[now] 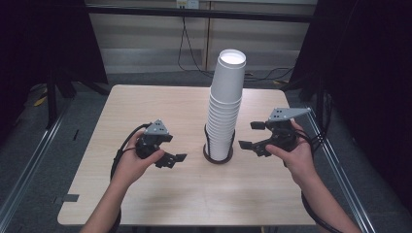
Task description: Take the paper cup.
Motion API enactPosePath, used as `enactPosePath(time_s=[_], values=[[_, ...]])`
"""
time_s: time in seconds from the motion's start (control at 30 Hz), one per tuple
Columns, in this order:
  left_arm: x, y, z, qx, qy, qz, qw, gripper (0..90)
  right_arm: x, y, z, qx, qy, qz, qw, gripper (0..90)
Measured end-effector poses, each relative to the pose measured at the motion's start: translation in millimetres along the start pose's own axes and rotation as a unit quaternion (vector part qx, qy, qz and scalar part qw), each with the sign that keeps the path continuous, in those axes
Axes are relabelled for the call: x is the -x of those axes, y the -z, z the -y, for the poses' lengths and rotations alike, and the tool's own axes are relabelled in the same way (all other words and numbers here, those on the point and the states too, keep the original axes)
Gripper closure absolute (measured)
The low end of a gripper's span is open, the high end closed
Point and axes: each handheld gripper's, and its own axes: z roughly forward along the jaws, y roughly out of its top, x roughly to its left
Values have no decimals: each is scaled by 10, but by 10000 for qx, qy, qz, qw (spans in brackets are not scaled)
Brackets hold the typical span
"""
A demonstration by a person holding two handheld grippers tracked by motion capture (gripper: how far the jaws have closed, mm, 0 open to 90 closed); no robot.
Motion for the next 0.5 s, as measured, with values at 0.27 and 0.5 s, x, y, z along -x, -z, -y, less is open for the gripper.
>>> enactPosePath(time_s=[0.27,0.5], values=[[-29,48,-106,58,-6,4,10000,149,8,-37,-65,30,-3,3,10000,135],[-45,67,-168,104,-7,44,9999,149,-16,-62,-116,25,59,9,10000,135]])
